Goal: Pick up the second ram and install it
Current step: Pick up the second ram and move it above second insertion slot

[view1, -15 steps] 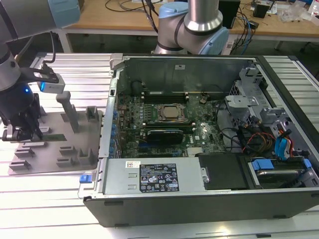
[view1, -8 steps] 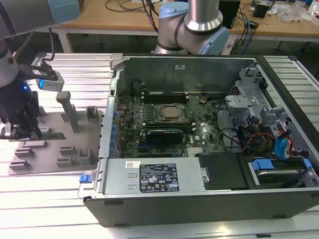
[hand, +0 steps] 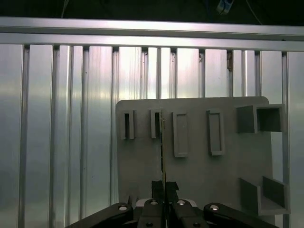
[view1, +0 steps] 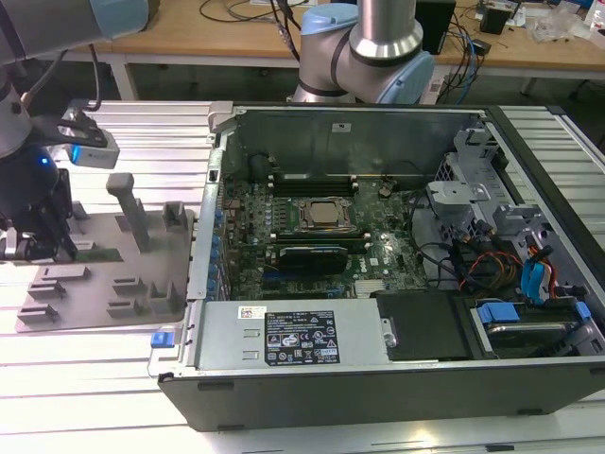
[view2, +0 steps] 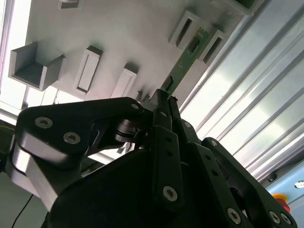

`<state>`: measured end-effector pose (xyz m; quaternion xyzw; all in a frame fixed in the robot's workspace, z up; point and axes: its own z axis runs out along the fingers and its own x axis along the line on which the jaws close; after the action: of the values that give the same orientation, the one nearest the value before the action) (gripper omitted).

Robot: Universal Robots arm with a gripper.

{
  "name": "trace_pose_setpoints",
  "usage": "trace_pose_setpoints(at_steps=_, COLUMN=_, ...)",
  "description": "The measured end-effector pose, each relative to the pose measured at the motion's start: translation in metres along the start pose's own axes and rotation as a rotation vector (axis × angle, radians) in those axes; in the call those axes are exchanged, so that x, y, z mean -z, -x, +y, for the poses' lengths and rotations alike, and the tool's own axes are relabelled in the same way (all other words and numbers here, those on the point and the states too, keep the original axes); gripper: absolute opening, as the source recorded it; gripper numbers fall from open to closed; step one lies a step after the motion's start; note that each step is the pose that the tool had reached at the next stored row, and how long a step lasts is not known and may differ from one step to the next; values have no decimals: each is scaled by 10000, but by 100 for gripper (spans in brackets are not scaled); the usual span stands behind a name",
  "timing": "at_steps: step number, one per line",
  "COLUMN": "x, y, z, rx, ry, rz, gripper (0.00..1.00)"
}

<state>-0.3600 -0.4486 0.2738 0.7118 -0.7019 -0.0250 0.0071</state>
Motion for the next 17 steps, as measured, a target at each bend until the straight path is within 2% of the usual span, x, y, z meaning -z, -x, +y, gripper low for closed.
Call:
trace_pose_setpoints(at_steps=10, x=223, y=6, z=10, rx=0, ry=0, rz=0, gripper=11)
trace_pose_setpoints(at_steps=17, x=332, y=9, z=15, rx=0, ry=0, rz=0, gripper=11)
